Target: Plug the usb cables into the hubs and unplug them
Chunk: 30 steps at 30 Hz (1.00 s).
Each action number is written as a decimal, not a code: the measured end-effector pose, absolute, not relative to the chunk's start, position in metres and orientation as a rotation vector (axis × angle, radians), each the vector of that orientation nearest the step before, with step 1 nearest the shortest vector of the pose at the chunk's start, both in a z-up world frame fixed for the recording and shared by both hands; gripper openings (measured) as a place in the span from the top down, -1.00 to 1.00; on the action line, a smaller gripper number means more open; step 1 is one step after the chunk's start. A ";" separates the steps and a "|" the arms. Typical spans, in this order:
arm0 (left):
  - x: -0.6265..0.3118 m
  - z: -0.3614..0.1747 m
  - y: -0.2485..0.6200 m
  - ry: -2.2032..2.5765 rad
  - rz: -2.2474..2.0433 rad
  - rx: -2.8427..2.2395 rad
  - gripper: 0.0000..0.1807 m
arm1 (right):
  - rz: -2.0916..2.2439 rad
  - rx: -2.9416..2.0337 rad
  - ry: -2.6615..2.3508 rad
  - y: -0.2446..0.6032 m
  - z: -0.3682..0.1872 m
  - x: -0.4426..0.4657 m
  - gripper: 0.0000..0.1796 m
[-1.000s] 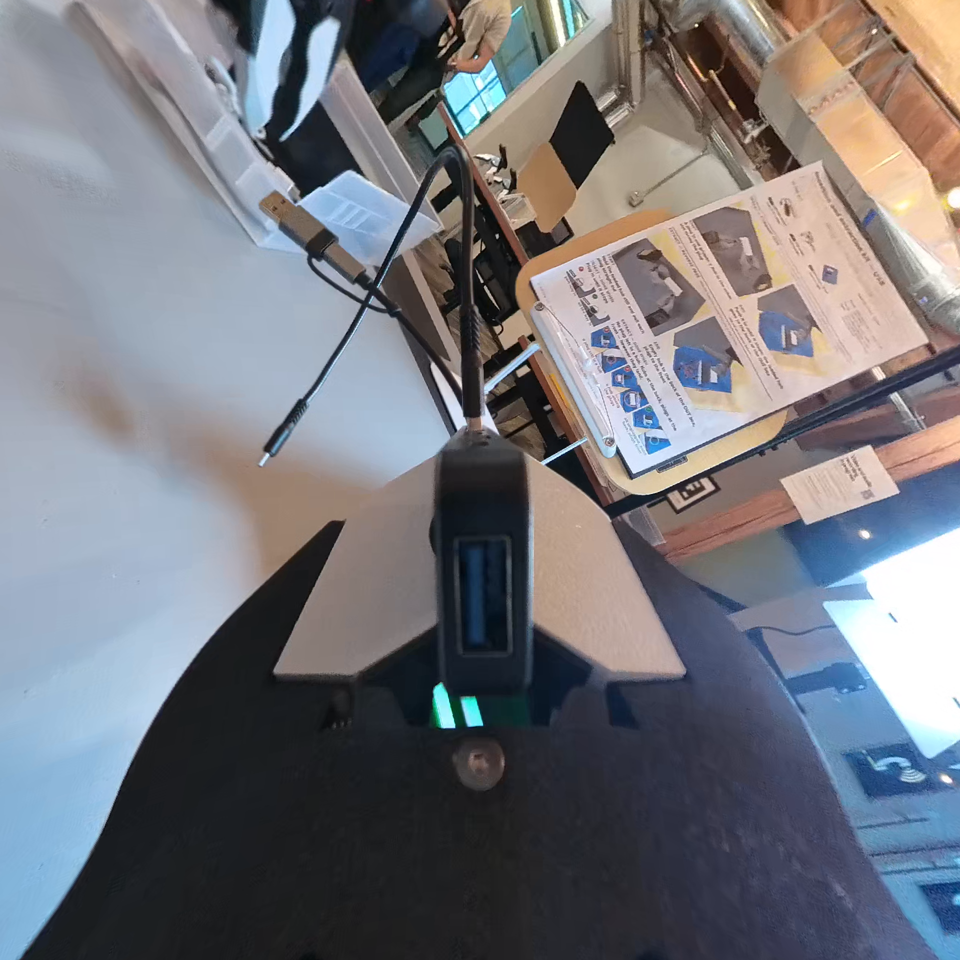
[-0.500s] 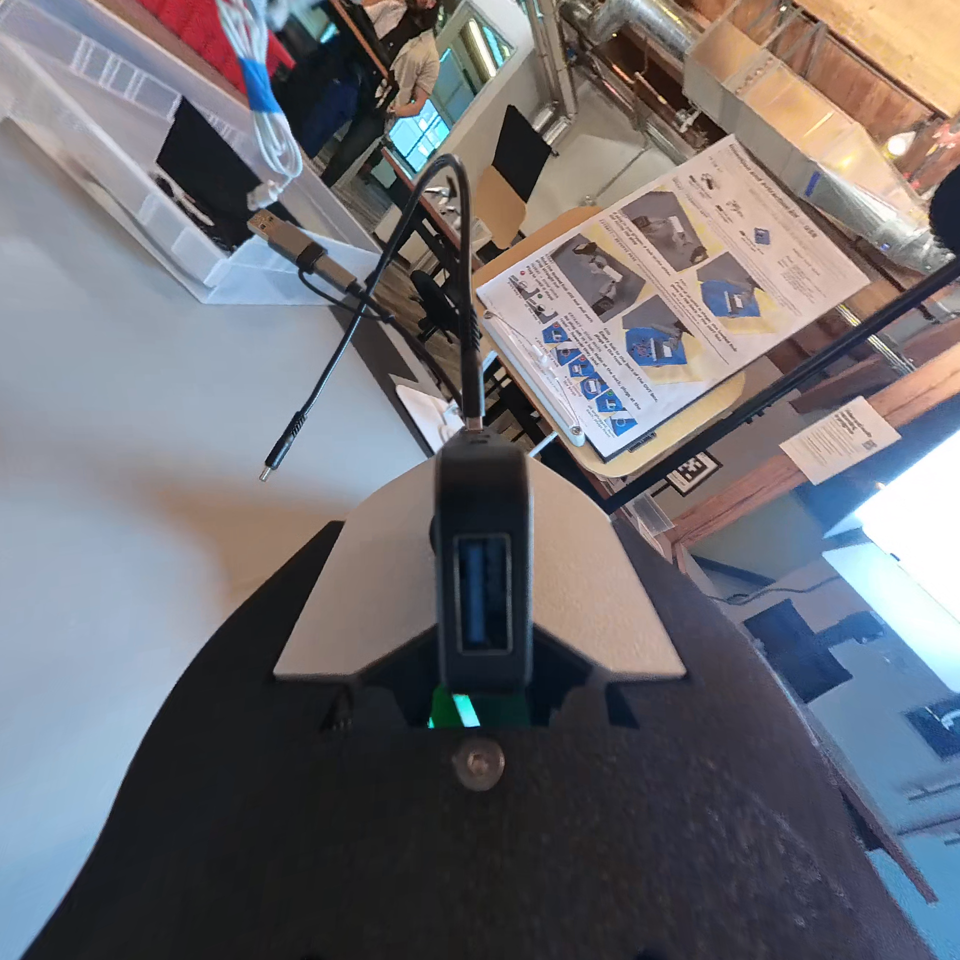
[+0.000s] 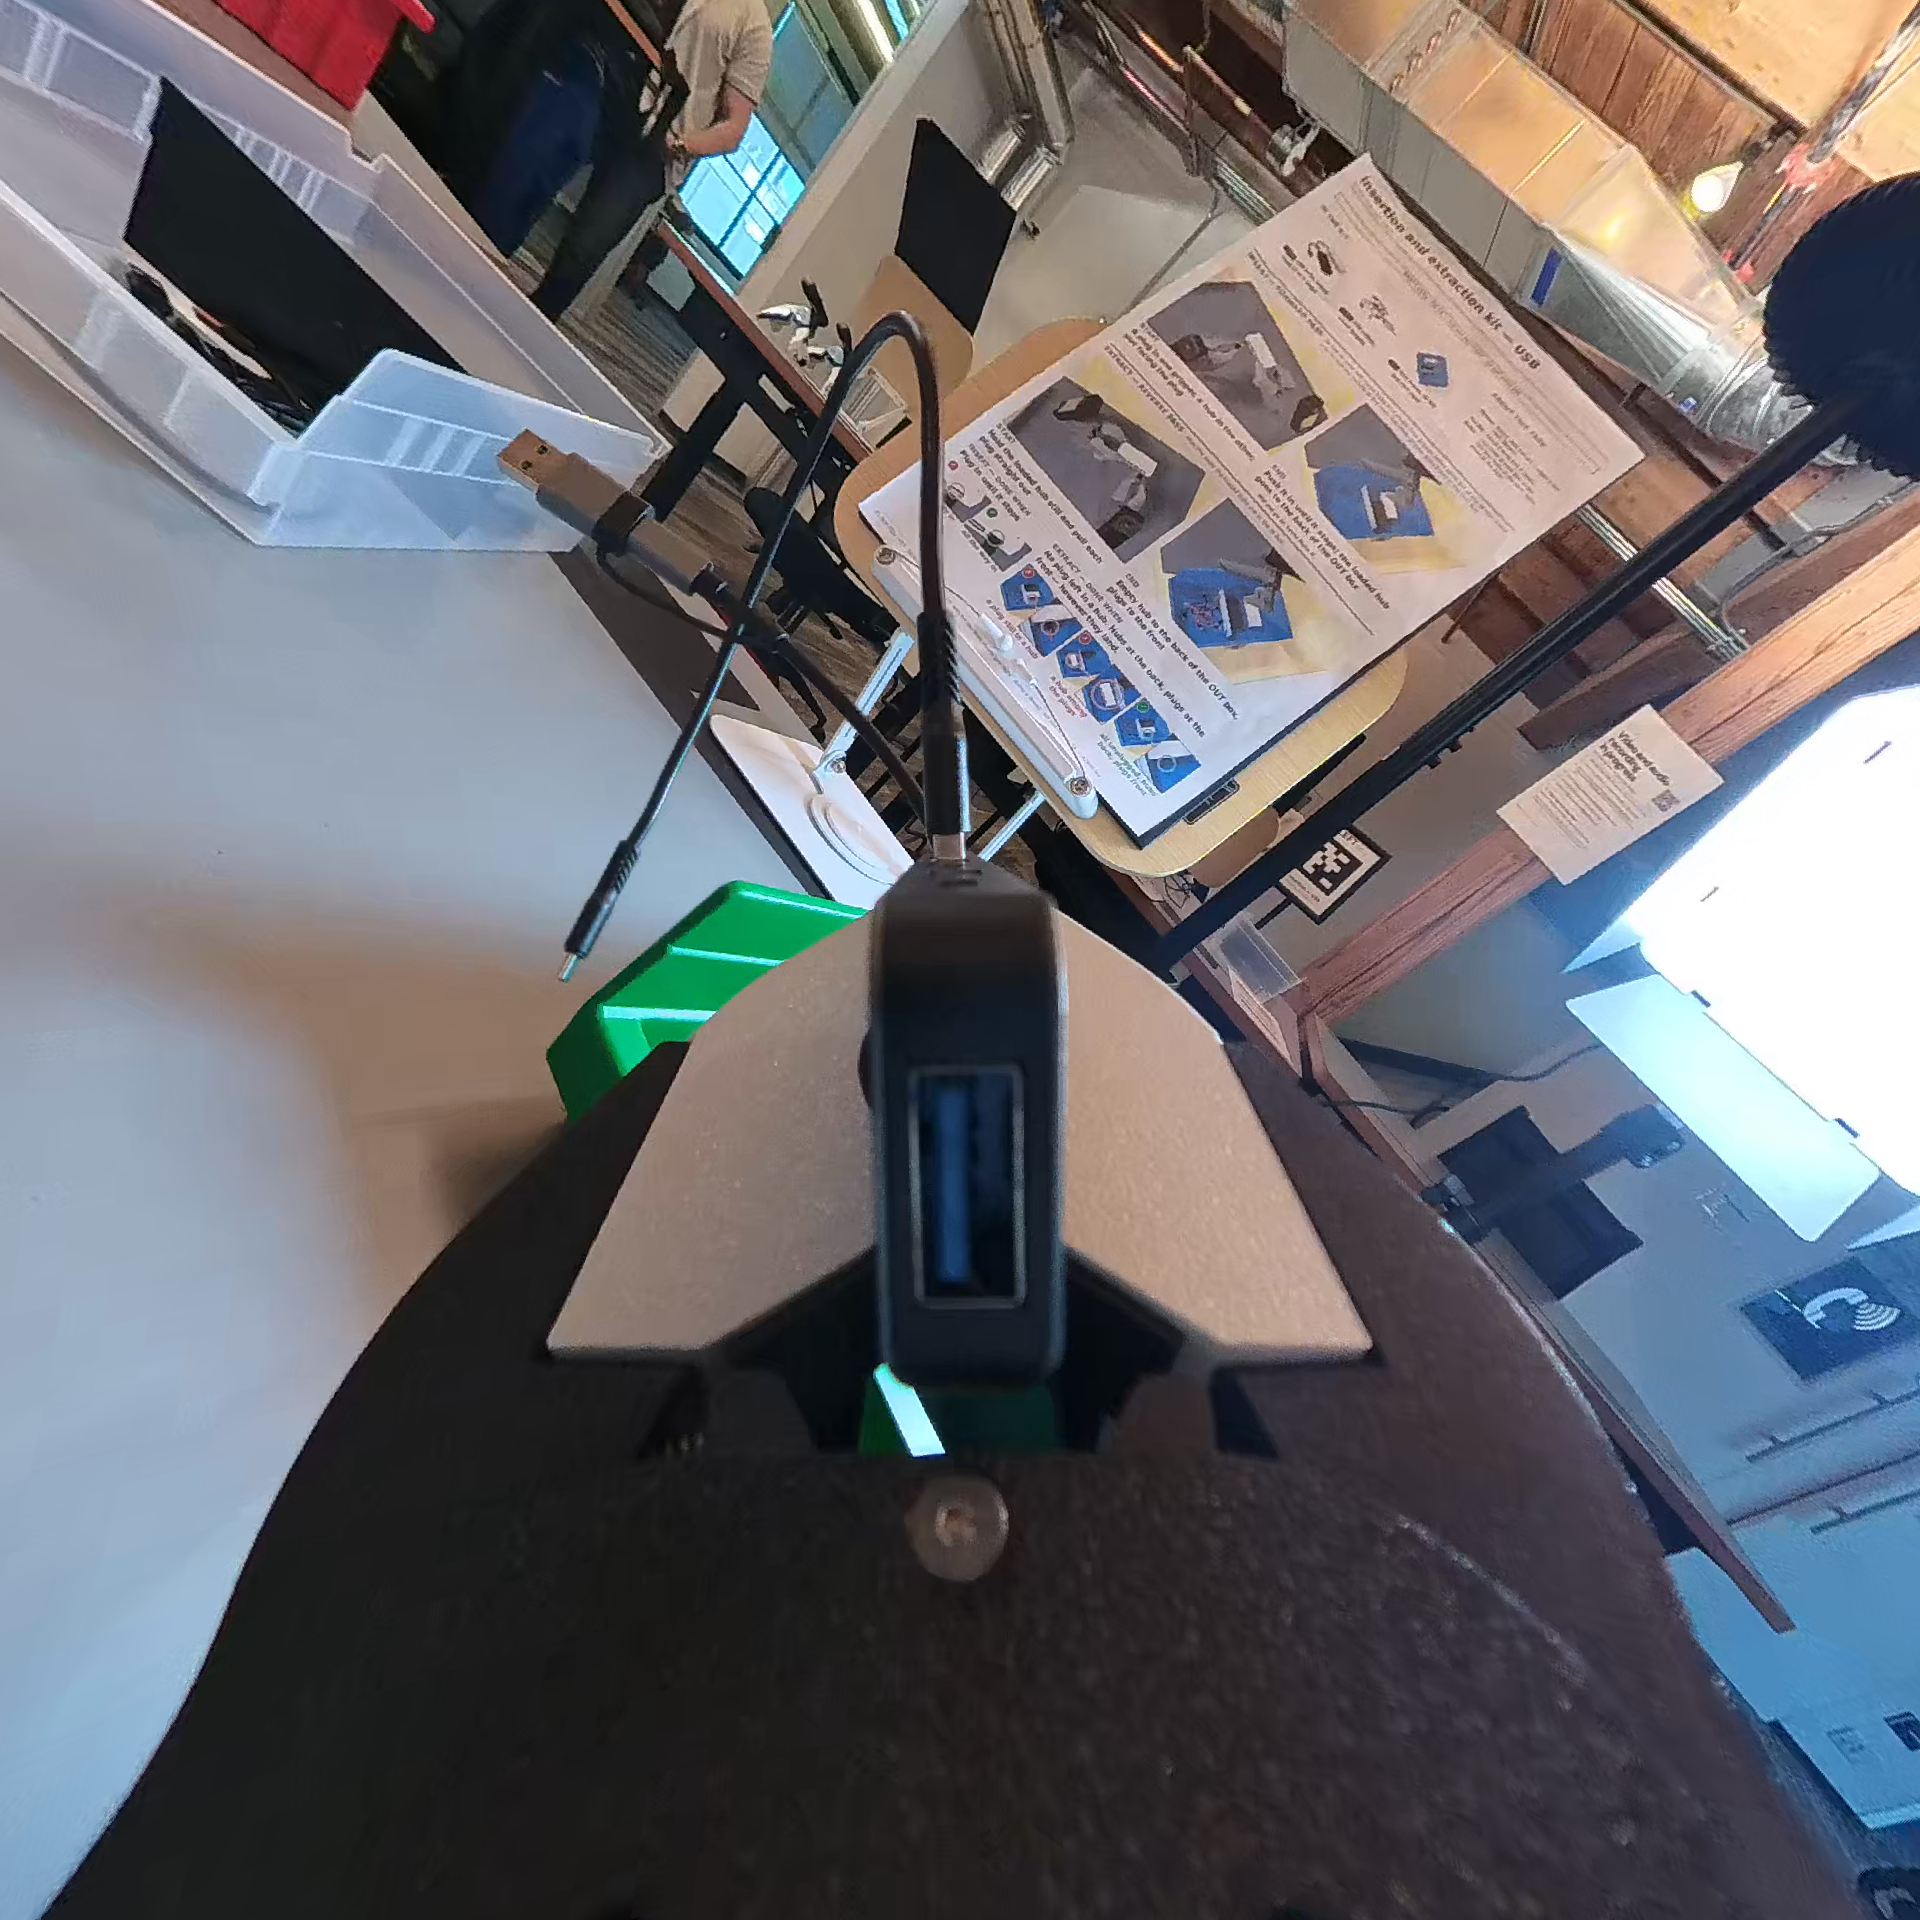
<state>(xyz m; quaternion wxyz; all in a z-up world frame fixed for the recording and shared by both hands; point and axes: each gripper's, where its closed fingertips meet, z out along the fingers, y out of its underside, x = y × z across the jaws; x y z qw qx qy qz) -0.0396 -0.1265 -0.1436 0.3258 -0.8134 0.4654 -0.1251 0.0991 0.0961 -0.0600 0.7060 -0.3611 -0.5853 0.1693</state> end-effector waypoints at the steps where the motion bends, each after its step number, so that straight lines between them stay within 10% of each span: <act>1: -0.029 -0.138 -0.122 1.180 -0.340 -2.119 0.85 | 0.374 -0.802 -1.303 0.096 -0.060 0.099 0.85; 13: 0.081 -0.228 -0.104 1.364 -0.200 -2.241 0.81 | 0.382 -0.784 -1.314 0.094 -0.063 0.101 0.85; 30: 0.056 -0.224 -0.097 1.201 -0.065 -2.200 0.78 | 0.414 -0.771 -1.377 0.084 -0.076 0.091 0.85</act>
